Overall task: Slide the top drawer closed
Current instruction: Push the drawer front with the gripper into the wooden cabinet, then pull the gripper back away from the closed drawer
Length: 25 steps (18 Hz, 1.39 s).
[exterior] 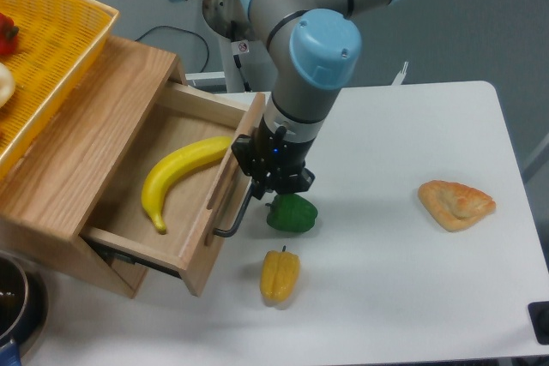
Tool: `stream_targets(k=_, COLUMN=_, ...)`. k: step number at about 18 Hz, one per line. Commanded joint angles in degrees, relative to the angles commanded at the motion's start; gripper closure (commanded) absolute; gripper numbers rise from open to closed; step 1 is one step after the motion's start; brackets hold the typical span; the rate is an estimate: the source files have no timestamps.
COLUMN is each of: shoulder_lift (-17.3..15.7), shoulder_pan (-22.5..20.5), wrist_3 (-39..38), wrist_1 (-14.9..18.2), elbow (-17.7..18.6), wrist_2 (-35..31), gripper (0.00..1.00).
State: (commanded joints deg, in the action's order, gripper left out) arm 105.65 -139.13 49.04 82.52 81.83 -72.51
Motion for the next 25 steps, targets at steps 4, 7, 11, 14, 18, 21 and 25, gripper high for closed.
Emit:
stream_targets(k=4, shoulder_lift=-1.4, shoulder_pan=0.79, wrist_3=-1.14, wrist_1=0.36, elbow=1.14, wrist_2=-0.09, gripper=0.92)
stream_targets(k=7, shoulder_lift=-2.19, shoulder_pan=1.85, wrist_3=-2.45, wrist_1=0.44, elbow=1.84, wrist_2=-0.09, gripper=0.92)
stream_targets(k=11, shoulder_lift=-2.72, shoulder_pan=4.04, wrist_3=-5.36, wrist_1=0.36, elbow=2.64, wrist_2=-0.18, gripper=0.92)
stream_targets(k=14, shoulder_lift=-2.81, shoulder_pan=5.71, wrist_3=-7.11, wrist_1=0.36, elbow=2.99, wrist_2=-0.18, gripper=0.92)
stream_targets(k=18, shoulder_lift=-3.08, shoulder_pan=7.47, wrist_3=-9.4, wrist_1=0.27, elbow=3.25, wrist_2=-0.18, gripper=0.92)
stream_targets(k=21, shoulder_lift=-3.08, shoulder_pan=8.7, wrist_3=-10.98, wrist_1=0.18, elbow=3.25, wrist_2=-0.09, gripper=0.92)
stream_targets(k=25, shoulder_lift=-3.08, shoulder_pan=10.28, wrist_3=-12.65, wrist_1=0.09, elbow=3.25, wrist_2=0.0, gripper=0.92)
